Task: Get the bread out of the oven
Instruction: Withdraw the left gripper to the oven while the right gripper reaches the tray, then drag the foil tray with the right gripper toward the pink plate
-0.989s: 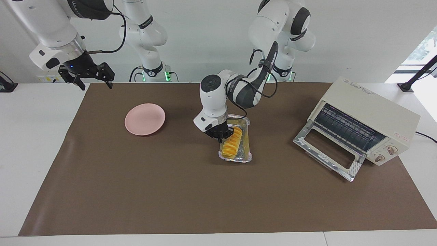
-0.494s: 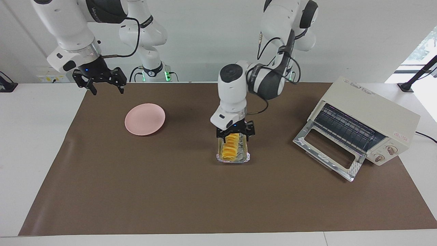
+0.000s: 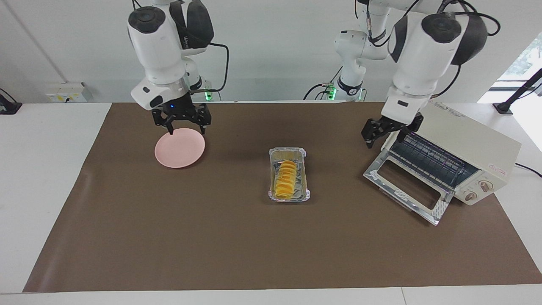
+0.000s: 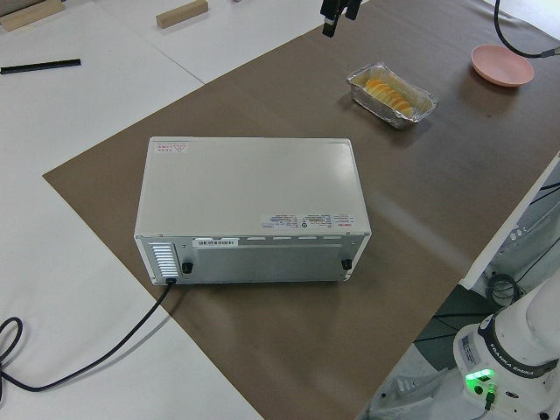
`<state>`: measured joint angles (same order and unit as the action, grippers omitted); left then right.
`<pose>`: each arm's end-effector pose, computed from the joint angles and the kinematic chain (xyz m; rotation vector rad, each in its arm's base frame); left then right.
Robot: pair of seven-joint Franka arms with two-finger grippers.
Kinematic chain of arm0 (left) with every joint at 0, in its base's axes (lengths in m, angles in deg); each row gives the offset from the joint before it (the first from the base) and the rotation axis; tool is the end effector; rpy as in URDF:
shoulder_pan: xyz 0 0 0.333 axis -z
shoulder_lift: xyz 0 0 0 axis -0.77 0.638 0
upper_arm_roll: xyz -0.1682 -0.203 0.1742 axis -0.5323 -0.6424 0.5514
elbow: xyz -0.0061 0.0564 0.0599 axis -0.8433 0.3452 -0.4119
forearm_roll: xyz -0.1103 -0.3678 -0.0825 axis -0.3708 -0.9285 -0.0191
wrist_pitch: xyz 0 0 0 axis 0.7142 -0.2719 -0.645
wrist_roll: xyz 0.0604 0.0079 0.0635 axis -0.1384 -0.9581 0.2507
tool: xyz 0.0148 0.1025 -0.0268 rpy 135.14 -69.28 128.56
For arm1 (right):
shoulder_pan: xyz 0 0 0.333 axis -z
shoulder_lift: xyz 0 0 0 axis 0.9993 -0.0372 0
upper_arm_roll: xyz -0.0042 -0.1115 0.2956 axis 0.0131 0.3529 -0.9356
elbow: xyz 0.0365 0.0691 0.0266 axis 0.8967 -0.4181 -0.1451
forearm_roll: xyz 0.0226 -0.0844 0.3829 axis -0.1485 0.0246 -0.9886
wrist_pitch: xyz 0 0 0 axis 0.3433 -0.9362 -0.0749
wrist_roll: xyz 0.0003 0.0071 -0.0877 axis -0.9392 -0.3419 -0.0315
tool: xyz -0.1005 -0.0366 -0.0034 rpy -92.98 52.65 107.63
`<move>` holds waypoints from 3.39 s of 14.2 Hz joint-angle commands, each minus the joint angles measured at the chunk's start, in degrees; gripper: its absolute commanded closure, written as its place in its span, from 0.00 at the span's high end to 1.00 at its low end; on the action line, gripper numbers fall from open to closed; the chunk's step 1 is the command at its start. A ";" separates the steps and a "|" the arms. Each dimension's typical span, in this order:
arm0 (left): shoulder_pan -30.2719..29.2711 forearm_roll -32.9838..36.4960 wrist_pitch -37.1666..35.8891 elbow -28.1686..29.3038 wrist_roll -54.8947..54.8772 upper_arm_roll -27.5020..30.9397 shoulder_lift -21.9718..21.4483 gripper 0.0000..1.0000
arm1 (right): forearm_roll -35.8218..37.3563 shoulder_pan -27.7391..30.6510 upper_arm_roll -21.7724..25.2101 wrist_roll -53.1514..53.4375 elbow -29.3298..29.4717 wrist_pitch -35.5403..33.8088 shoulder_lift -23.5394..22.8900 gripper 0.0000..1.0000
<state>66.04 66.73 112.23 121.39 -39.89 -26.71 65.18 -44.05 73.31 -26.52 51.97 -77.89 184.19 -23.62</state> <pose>0.5886 -0.1321 0.5981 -3.0951 -0.1061 -0.0199 0.5575 0.1669 0.5394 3.1389 -0.0546 0.0411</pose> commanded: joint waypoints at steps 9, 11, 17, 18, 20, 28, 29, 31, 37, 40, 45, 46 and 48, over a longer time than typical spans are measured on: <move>-10.47 -1.44 -11.30 2.56 -8.21 -1.81 -6.27 1.00 | 0.70 -15.94 0.33 25.77 12.60 12.31 -25.51 1.00; -11.82 -1.97 -11.49 2.74 -12.85 -2.44 -6.45 1.00 | 0.96 -16.73 0.33 25.78 12.36 16.15 -27.47 1.00; -11.47 -1.88 -11.84 3.61 -13.75 -3.14 -7.50 1.00 | 3.51 -16.91 0.41 25.60 10.34 18.90 -29.49 1.00; -11.99 -1.88 -12.01 3.44 -13.92 -3.93 -7.94 1.00 | 3.51 -16.82 0.41 25.26 10.08 19.34 -29.49 1.00; -12.35 -1.88 -12.45 3.53 -14.10 -4.72 -8.47 1.00 | 3.51 -16.82 0.41 25.08 7.98 22.40 -29.49 0.97; -12.26 -1.88 -9.22 5.28 -14.10 -4.55 -9.34 1.00 | 2.98 -16.91 0.33 25.60 8.05 23.82 -29.32 0.00; -12.26 -1.88 -8.59 6.77 -14.10 -4.55 -10.04 1.00 | 2.98 -16.91 0.33 25.52 8.05 23.83 -29.32 0.00; -12.18 -1.88 -8.06 8.71 -14.01 -4.46 -11.10 1.00 | 2.90 -16.82 0.33 25.25 8.14 23.83 -29.32 0.00; -12.26 -1.88 -8.59 8.19 -13.48 -4.29 -11.10 1.00 | 2.46 -15.25 0.33 23.94 13.13 18.13 -29.40 0.00; -12.26 -1.79 -8.59 8.19 -13.48 -4.29 -11.10 1.00 | -2.71 -13.05 0.33 18.94 19.11 10.05 -29.32 0.00; -12.26 -1.88 -8.59 8.19 -13.48 -4.20 -11.10 1.00 | -4.31 -3.84 0.41 6.66 22.29 5.63 -27.65 0.00; -12.26 -1.88 -8.59 8.19 -13.40 -4.28 -11.02 1.00 | -4.23 -0.77 0.41 2.79 22.29 5.63 -27.65 0.00; -12.26 -1.88 -8.59 8.19 -13.40 -4.29 -11.10 1.00 | -4.40 3.98 0.33 -4.68 22.20 6.16 -27.65 0.00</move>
<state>54.47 65.69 102.28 127.41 -53.10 -30.74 55.80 -47.09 72.62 -25.30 54.28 -55.97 190.58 -51.19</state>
